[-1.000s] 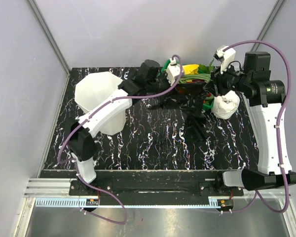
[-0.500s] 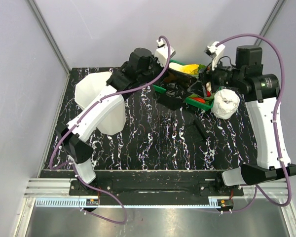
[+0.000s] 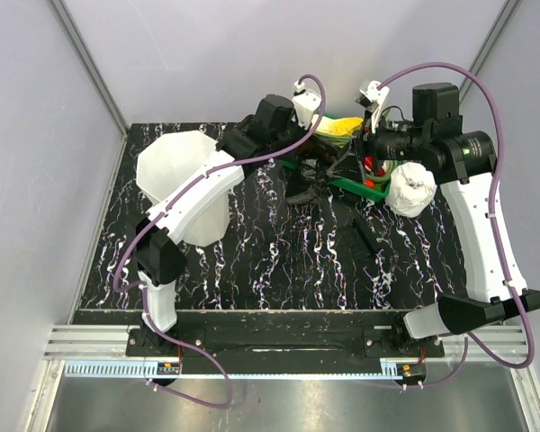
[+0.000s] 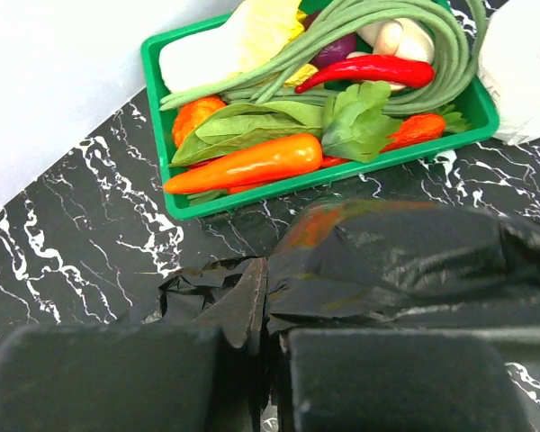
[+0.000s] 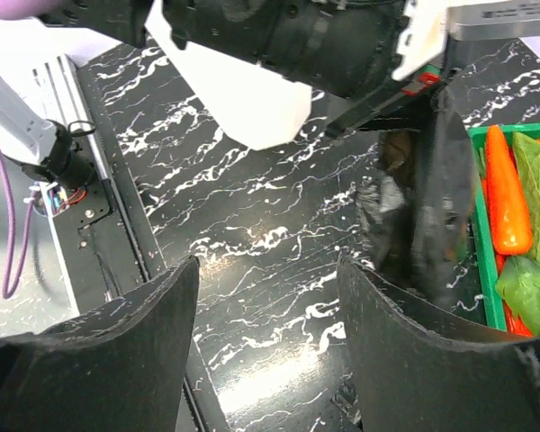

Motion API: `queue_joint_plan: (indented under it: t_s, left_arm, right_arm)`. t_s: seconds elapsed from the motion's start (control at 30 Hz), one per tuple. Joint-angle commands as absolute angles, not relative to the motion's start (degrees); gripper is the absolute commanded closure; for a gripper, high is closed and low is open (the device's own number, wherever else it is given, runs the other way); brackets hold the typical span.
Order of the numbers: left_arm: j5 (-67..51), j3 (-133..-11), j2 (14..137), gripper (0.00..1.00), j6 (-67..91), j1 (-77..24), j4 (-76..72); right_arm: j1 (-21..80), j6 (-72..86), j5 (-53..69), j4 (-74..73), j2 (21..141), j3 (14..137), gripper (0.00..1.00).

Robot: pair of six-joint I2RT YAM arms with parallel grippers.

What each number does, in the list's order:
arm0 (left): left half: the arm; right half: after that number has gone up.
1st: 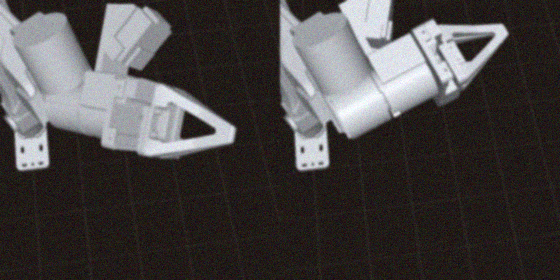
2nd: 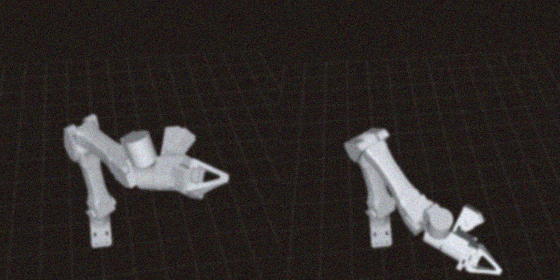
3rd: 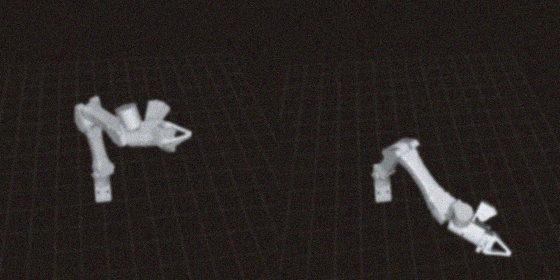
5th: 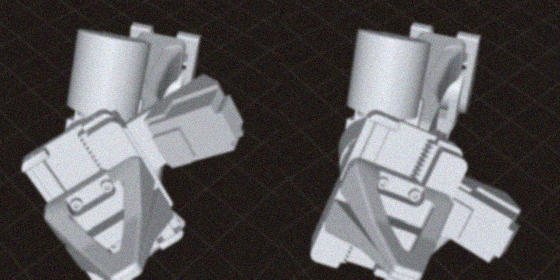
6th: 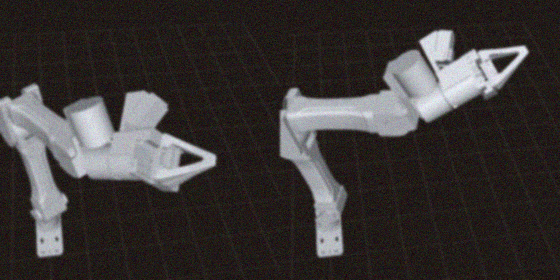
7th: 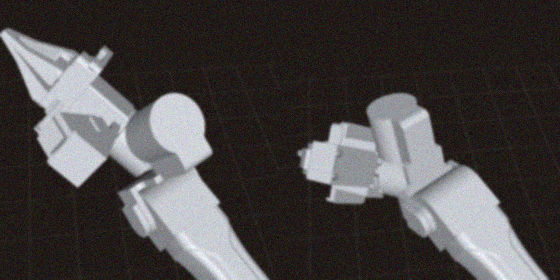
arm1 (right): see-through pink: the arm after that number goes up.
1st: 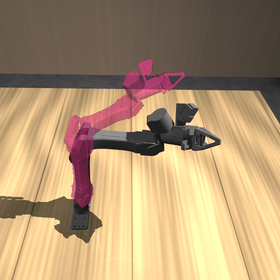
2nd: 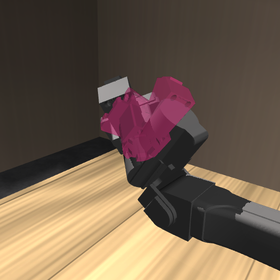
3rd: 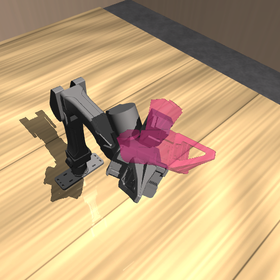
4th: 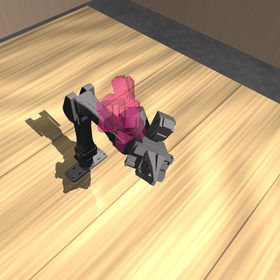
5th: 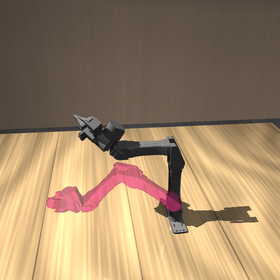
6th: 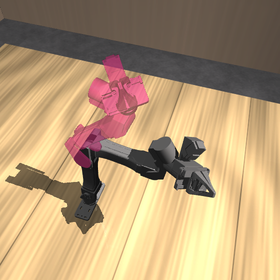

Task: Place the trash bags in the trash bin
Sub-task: Unfold the trash bag at the center of the board.

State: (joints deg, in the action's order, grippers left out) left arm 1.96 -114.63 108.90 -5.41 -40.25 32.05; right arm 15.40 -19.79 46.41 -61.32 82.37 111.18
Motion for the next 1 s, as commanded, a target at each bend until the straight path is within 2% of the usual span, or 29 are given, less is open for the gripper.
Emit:
queue_joint_plan:
  t_s: [0.0, 0.13, 0.33, 0.6, 0.7, 0.77, 0.97]
  left_arm:
    - [6.24, -119.79, 109.25, 1.00, -3.87, -40.08, 30.06]
    - [4.40, -119.80, 108.02, 1.00, -1.50, -39.73, 28.74]
    - [1.23, -118.22, 104.51, 1.00, 2.63, -39.64, 26.37]
    - [-4.39, -114.35, 100.55, 1.00, 7.29, -39.55, 25.75]
    - [-5.10, -112.77, 99.32, 1.00, 7.47, -39.55, 25.66]
    - [-5.71, -111.28, 98.18, 1.00, 7.38, -39.64, 25.14]
    - [-7.64, -108.38, 96.86, 1.00, 7.21, -39.55, 24.79]
  right_arm:
    - [16.61, -20.83, 51.23, -61.96, 80.77, 111.72, 0.34]
    - [18.45, -19.52, 51.95, -57.76, 79.37, 103.38, 0.37]
    - [18.46, -13.28, 45.53, -45.72, 79.80, 93.97, 0.41]
    - [18.46, -7.83, 39.03, -39.83, 87.62, 96.24, 0.47]
    - [18.46, -6.77, 34.91, -38.67, 88.85, 98.43, 0.43]
    - [18.37, -6.59, 32.79, -38.67, 89.47, 99.75, 0.34]
    - [17.84, -4.66, 33.67, -37.62, 89.38, 101.51, 0.23]
